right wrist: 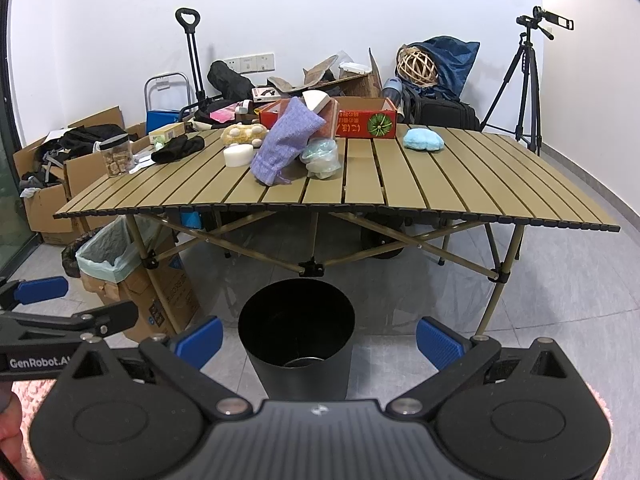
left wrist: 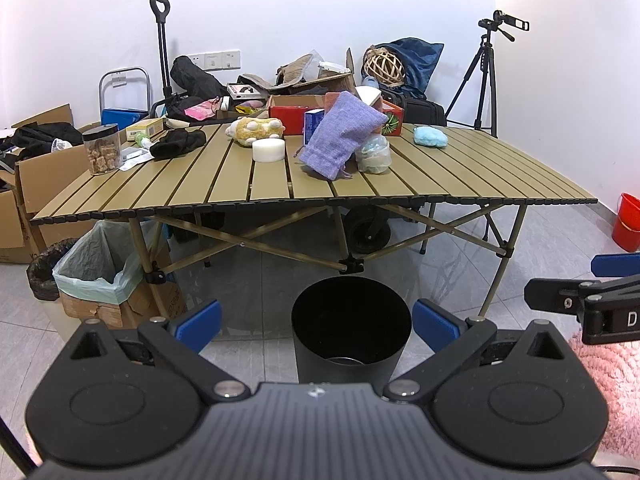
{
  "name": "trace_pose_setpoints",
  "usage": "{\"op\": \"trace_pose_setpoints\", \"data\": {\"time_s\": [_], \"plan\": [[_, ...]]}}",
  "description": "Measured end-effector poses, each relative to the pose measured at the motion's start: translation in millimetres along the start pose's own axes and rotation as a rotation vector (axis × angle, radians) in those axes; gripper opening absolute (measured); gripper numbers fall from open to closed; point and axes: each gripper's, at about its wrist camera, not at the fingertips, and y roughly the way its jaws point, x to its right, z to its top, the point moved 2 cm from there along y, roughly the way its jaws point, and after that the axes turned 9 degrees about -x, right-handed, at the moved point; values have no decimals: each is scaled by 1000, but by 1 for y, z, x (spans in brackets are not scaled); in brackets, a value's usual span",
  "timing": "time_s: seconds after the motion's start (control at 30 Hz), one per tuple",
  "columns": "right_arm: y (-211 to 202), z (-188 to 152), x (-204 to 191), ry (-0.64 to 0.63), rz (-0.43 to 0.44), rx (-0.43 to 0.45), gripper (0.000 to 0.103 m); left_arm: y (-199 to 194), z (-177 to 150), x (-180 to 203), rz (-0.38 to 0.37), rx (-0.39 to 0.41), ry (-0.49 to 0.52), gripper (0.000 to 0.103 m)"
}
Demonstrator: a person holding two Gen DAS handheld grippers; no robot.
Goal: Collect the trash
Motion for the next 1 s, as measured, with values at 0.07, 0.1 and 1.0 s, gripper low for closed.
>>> {"op": "trace_pose_setpoints", "data": {"time_s": [0.07, 0.1, 1.0], "plan": [[-5, -3, -1, -3, 0, 4, 103, -1, 0, 0, 1, 2, 0, 103], [-6, -1, 0, -3, 0, 5, 103, -1, 0, 0, 0, 2, 0, 103], [34, 31, 2, -20, 21, 78, 103, 23, 29, -9, 28, 38, -9, 103]]}}
